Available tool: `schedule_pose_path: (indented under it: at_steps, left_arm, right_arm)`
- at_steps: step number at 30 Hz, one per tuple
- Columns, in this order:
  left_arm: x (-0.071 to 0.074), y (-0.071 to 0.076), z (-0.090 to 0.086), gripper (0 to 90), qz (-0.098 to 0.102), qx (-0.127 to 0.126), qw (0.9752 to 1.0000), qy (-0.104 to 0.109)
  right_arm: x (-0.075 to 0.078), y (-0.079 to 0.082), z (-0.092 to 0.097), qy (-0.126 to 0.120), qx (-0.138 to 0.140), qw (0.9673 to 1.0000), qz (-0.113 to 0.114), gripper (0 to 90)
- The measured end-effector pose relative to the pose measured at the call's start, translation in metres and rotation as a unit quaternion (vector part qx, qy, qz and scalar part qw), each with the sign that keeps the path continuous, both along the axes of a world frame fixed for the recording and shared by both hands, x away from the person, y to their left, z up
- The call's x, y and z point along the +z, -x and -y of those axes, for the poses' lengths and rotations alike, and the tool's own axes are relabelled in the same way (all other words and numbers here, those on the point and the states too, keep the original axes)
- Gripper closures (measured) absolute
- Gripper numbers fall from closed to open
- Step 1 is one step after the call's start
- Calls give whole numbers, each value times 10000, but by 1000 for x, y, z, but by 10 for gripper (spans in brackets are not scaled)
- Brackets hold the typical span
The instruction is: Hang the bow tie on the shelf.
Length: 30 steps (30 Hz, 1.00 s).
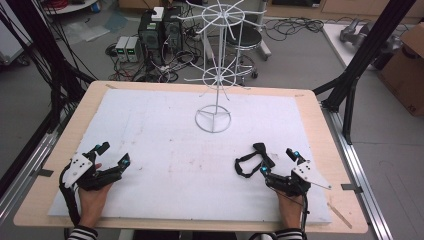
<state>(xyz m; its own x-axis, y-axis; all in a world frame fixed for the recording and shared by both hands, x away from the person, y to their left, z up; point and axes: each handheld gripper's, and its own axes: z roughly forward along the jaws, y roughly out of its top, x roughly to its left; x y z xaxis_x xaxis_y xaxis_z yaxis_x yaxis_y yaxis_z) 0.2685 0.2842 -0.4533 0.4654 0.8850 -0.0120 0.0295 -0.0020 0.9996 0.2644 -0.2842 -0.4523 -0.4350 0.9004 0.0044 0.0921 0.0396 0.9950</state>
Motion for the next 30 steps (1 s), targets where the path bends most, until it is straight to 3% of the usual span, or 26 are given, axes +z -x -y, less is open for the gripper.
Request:
schedule_pose_path:
  at_steps: [22, 30]
  left_arm:
    - [0, 2, 0, 163, 84, 5, 10000, 15]
    - [0, 2, 0, 161, 92, 20, 10000, 26]
  right_arm:
    - [0, 2, 1, -29, 2, 9999, 107, 30]
    - [1, -2, 0, 33, 43, 9999, -99, 31]
